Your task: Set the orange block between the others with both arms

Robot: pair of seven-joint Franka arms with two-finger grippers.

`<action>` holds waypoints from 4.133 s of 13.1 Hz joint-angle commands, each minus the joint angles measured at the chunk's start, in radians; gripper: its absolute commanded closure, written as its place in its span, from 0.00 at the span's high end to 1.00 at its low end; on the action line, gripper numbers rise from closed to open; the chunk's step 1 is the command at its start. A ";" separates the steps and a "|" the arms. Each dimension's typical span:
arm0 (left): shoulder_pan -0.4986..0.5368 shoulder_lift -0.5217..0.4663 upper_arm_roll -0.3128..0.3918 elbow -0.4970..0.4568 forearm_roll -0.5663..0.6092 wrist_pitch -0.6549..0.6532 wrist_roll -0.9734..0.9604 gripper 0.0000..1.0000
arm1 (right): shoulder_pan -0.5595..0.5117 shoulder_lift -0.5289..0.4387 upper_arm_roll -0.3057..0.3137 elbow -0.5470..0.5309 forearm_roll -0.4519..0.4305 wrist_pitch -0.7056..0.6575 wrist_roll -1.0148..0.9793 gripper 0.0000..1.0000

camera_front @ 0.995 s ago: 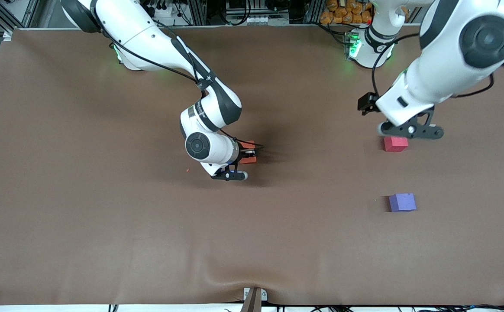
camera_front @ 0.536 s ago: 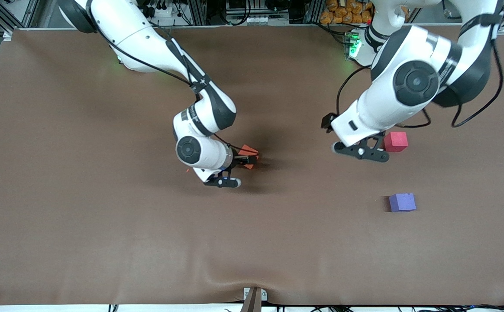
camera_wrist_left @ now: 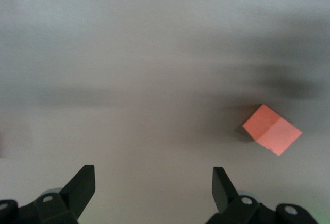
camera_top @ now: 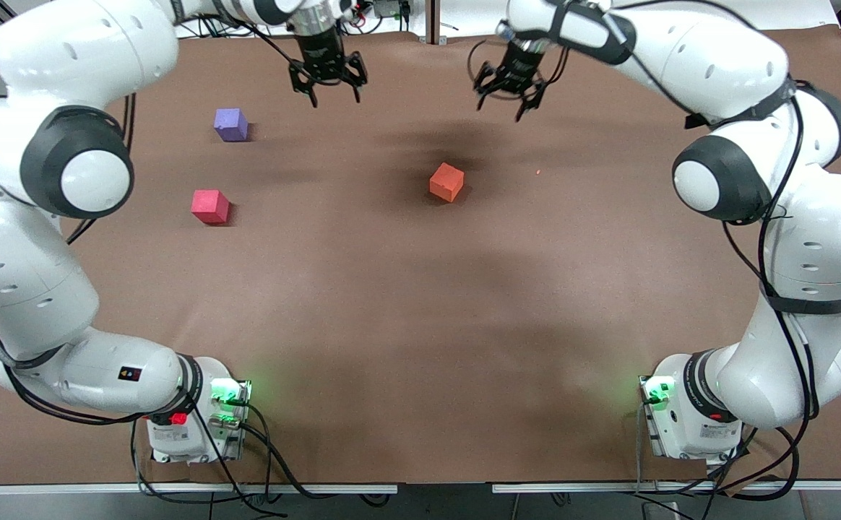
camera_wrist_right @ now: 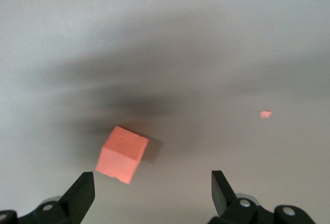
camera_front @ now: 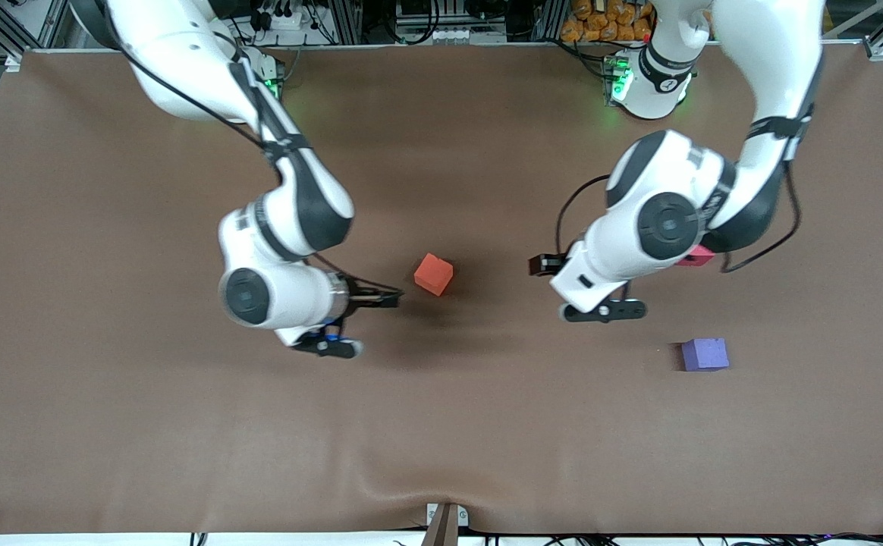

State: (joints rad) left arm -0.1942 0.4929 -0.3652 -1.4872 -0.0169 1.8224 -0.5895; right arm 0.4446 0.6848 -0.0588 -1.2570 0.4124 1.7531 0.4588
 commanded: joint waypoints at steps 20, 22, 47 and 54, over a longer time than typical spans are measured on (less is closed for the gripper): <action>-0.401 0.295 0.019 0.012 0.402 0.492 -0.064 1.00 | -0.521 -0.479 0.004 -0.111 -0.369 -0.417 -0.543 1.00; -0.401 0.312 0.048 -0.007 0.434 0.494 -0.072 1.00 | -0.518 -0.485 0.004 -0.111 -0.385 -0.415 -0.561 1.00; -0.407 0.345 0.049 0.025 0.334 0.488 -0.087 1.00 | -0.483 -0.519 0.063 -0.093 -0.443 -0.411 -0.552 1.00; -0.404 0.328 0.046 0.031 0.304 0.474 -0.084 1.00 | -0.481 -0.519 0.063 -0.091 -0.446 -0.408 -0.558 1.00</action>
State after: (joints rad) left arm -0.5945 0.8232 -0.3194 -1.4619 0.3052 2.3135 -0.6671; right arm -0.0461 0.1828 0.0061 -1.3301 -0.0052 1.3341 -0.0923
